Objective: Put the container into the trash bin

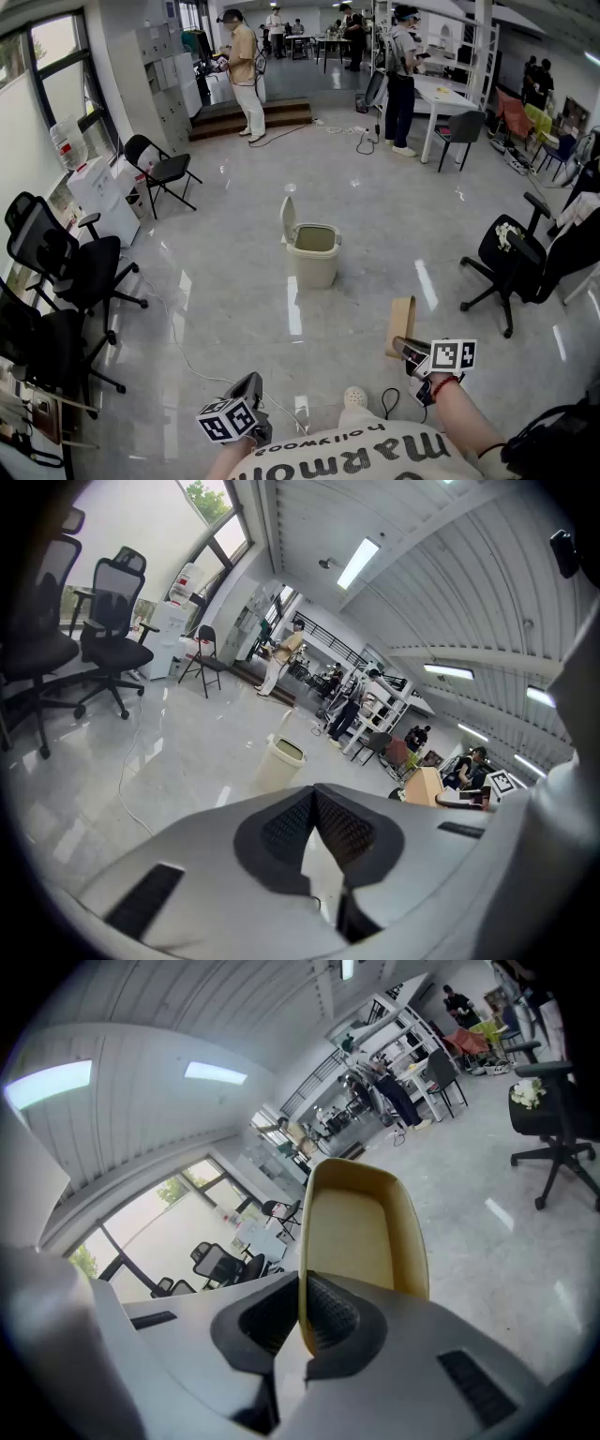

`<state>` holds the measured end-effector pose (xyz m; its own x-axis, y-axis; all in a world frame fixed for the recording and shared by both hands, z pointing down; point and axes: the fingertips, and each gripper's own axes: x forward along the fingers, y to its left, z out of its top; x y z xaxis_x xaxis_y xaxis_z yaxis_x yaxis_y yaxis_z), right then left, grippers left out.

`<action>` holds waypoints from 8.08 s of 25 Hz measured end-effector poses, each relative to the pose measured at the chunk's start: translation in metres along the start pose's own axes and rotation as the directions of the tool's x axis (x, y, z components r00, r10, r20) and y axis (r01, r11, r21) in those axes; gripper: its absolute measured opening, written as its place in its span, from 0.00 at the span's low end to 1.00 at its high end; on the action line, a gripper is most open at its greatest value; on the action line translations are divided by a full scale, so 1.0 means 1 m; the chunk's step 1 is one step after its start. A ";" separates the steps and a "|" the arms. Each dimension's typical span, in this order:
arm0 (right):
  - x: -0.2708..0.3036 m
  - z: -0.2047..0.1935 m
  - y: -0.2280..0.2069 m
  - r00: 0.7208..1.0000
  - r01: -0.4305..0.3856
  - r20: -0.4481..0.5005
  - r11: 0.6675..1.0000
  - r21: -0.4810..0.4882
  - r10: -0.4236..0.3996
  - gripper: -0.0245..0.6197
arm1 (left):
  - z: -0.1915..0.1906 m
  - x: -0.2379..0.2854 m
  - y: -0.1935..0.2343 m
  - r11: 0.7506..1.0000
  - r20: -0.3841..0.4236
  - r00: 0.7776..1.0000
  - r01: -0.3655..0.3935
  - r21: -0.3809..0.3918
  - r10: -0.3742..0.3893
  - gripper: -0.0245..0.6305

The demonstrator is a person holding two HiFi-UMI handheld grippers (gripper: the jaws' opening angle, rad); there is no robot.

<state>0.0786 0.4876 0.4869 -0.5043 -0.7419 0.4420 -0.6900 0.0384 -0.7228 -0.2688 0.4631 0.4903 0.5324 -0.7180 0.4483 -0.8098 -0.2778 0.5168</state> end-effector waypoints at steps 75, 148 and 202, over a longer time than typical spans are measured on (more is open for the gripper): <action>0.381 0.324 -0.128 0.981 0.020 -0.191 0.993 0.113 0.002 0.05 | 0.310 0.503 0.036 0.995 -0.136 0.990 0.059 0.074 -0.049 0.04; 0.756 0.197 -0.356 0.348 -0.124 -0.920 0.964 -0.233 -0.178 0.05 | 0.125 0.694 0.156 0.991 -0.364 0.922 -0.133 0.025 0.133 0.04; 0.683 0.348 -0.216 0.675 -0.027 -0.735 0.993 -0.114 -0.066 0.07 | 0.272 0.672 0.055 0.992 -0.206 0.972 -0.118 -0.033 0.109 0.04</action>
<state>0.0647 -0.2602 0.7601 -0.6764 -0.0118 0.7364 -0.7308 0.1348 -0.6691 -0.0225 -0.2088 0.6216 0.4800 -0.5973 0.6425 -0.8587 -0.1699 0.4836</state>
